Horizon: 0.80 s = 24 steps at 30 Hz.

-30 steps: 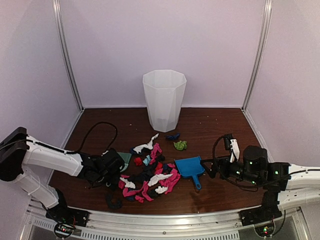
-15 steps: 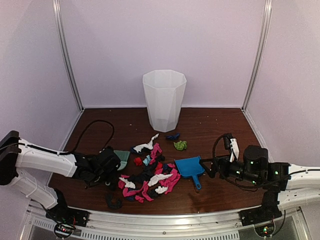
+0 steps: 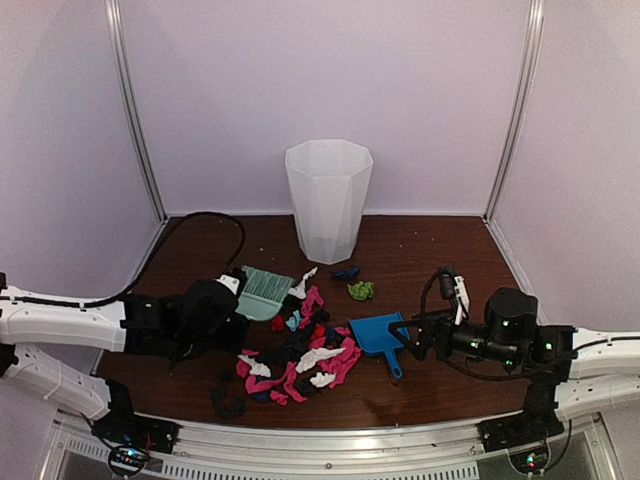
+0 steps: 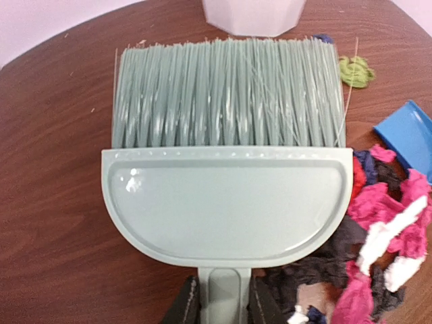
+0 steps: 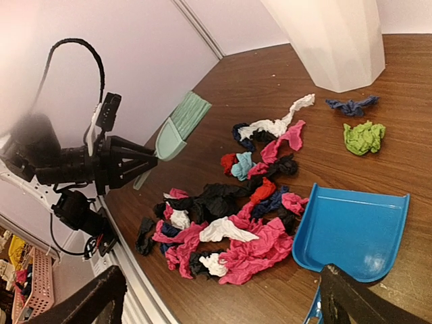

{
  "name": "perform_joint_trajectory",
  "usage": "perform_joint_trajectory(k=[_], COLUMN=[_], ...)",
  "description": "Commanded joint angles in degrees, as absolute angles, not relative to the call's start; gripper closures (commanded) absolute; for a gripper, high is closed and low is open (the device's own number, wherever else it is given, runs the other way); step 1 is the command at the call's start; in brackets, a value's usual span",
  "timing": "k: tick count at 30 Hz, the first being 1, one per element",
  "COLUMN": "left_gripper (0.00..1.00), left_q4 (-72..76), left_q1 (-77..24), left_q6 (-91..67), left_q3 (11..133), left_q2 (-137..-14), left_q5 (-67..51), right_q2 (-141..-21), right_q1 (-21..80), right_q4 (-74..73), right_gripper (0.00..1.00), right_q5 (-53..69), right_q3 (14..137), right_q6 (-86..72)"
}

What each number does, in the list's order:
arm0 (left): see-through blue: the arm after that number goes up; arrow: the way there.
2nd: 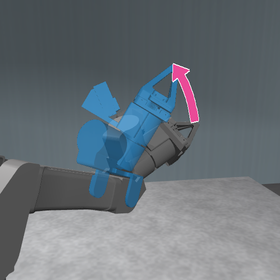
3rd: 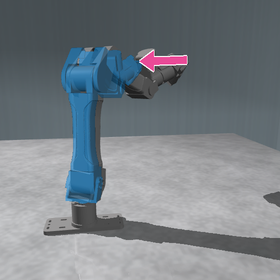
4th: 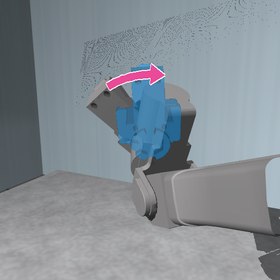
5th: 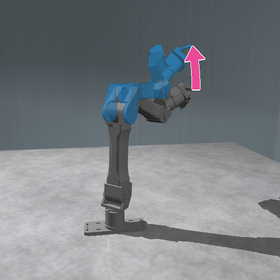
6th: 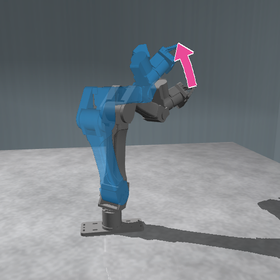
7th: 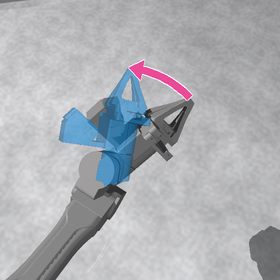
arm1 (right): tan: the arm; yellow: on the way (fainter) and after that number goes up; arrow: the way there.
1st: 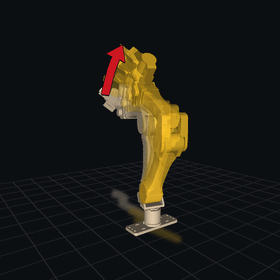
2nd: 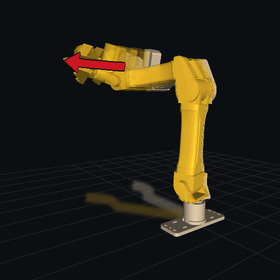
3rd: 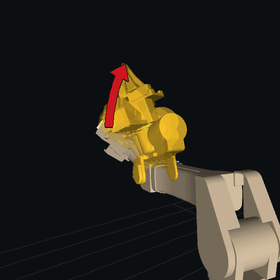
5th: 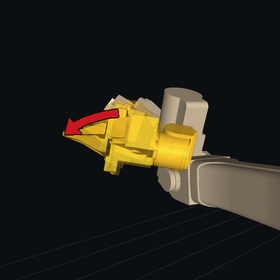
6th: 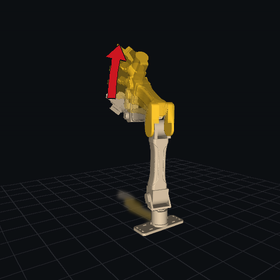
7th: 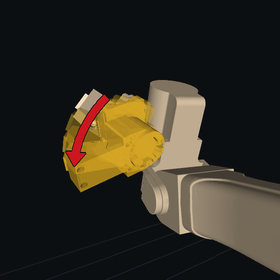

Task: Sweep away the paper scraps from the table
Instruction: Pick up the broom from the center of the board, then pass from the left arm to the right

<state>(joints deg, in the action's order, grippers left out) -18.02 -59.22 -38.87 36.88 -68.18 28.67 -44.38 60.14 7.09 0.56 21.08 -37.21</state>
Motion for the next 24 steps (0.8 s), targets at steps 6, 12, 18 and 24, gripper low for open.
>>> perform_joint_trajectory(k=[6, 12, 18, 24], left_gripper=[0.84, 0.86, 0.86, 0.86], left_q4=[-15.17, -15.48, -14.45, -14.11], left_q1=[-72.84, -77.51, -78.36, -80.44], left_q6=[-27.95, -23.59, -21.96, -20.02], left_q3=[47.32, 54.38, 58.13, 60.33], left_q2=[-73.07, -81.69, -85.01, -87.19], left_q5=[31.87, 32.11, 29.68, 29.06], right_q2=[-47.14, -51.30, -56.45, -62.56], right_q1=[60.73, 60.71, 60.73, 60.72], right_q4=[16.57, 17.44, 23.00, 32.15], right_gripper=[0.00, 0.00, 0.00, 0.11], right_q5=[12.31, 14.10, 13.26, 17.81], right_q3=[19.35, 20.26, 19.64, 18.96], right_q6=[-38.26, -39.89, -42.74, -45.28])
